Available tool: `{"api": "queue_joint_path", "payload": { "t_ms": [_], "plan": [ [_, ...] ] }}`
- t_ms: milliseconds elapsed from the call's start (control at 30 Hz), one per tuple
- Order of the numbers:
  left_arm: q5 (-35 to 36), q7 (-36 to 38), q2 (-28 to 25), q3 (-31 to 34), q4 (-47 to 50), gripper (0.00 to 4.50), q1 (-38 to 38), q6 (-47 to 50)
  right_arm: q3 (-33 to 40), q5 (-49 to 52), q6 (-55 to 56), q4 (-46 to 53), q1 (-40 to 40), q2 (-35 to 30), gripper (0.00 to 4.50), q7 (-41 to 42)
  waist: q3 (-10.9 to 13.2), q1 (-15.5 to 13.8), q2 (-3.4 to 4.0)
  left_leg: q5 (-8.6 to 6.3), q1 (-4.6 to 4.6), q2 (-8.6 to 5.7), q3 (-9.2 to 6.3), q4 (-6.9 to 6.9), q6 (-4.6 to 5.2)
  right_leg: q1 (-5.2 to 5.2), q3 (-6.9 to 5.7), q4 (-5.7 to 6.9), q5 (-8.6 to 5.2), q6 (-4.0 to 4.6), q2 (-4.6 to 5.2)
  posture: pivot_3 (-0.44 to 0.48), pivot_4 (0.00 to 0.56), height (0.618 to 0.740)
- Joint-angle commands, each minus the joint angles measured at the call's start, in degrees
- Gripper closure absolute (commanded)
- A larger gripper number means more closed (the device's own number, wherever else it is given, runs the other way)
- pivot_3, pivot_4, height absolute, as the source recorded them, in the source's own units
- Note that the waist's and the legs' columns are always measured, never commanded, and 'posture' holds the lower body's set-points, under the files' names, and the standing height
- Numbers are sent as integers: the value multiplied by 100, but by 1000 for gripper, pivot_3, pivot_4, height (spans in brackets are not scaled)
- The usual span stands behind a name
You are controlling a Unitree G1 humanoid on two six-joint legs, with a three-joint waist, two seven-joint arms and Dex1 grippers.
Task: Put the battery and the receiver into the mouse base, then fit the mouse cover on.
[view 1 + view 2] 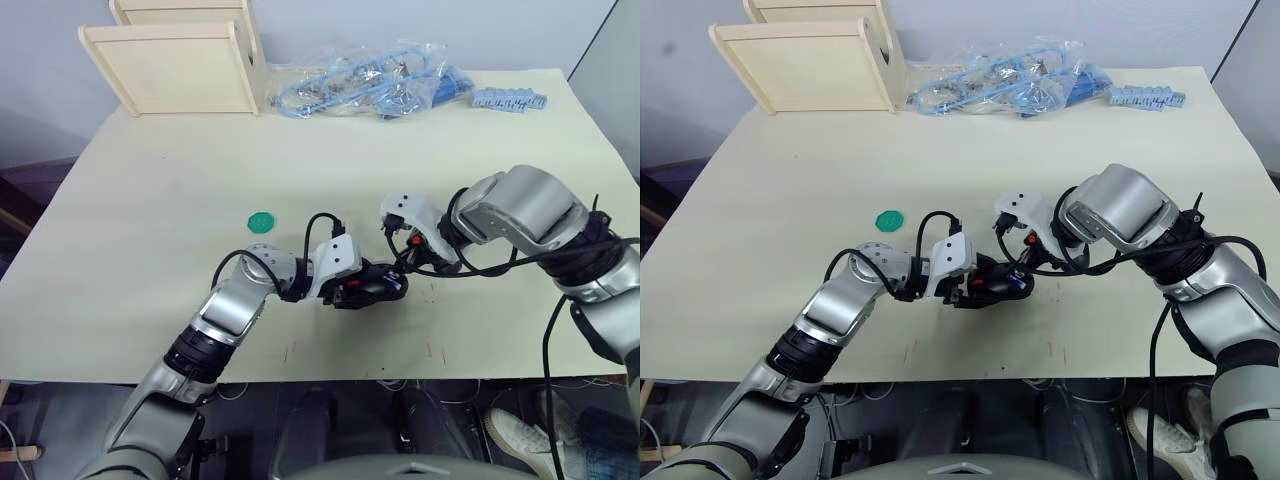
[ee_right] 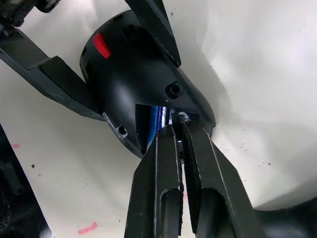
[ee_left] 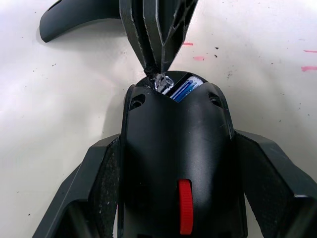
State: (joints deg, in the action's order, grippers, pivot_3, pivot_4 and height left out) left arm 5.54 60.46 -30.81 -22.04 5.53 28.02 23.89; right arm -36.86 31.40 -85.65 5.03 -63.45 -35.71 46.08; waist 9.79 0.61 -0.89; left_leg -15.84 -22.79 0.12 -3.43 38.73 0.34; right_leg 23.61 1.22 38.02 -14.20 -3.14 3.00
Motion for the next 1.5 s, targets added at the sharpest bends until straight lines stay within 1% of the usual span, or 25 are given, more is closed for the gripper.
{"api": "queue_joint_path", "payload": {
  "t_ms": [33, 667, 1100, 1333, 1400, 1500],
  "plan": [
    [-167, -91, 46, -132, -115, 1625, -8, -3, 176, -51, 5, 130, 32, -41, 4500, -22, 0, -1, 0, 0, 0, 0, 0, 0, 0, 0, 0, 0, 0, 0, 0, 0, 150, 740],
    [-158, -102, 46, -125, -45, 1625, -22, 50, 204, -91, -37, 196, 140, -137, 4500, -41, -1, -2, 1, 0, 1, 0, 0, 0, 0, -3, -1, -2, 0, 0, 1, 0, 150, 740],
    [-175, -106, 52, -128, -42, 1625, -5, 50, 300, -142, -143, 231, 259, 6, 4500, -248, -1, -1, 1, 0, 1, -1, -1, 0, 0, -3, -1, -2, 0, 0, 1, 0, 150, 740],
    [-181, -120, 69, -135, -39, 1625, -2, 56, 166, -208, -196, 449, 218, 54, 4500, -430, -2, 0, 2, 0, 1, -1, -3, 0, 0, -3, -2, -1, 0, 0, 1, 0, 150, 740],
    [-181, -123, 70, -133, -40, 1625, -1, 55, -165, -160, -387, 477, 57, -2, 4500, -360, -2, 1, 3, 0, 2, -1, -3, 0, 0, -3, -1, -1, 0, 0, 1, 0, 150, 740],
    [-187, -136, 78, -138, -33, 1625, -10, 58, -285, -94, -563, 528, -25, 35, 4500, -358, -4, -8, 6, 0, 2, -1, -6, 0, 0, -4, -3, -1, 0, 0, 1, 0, 150, 740]
  ]
}}
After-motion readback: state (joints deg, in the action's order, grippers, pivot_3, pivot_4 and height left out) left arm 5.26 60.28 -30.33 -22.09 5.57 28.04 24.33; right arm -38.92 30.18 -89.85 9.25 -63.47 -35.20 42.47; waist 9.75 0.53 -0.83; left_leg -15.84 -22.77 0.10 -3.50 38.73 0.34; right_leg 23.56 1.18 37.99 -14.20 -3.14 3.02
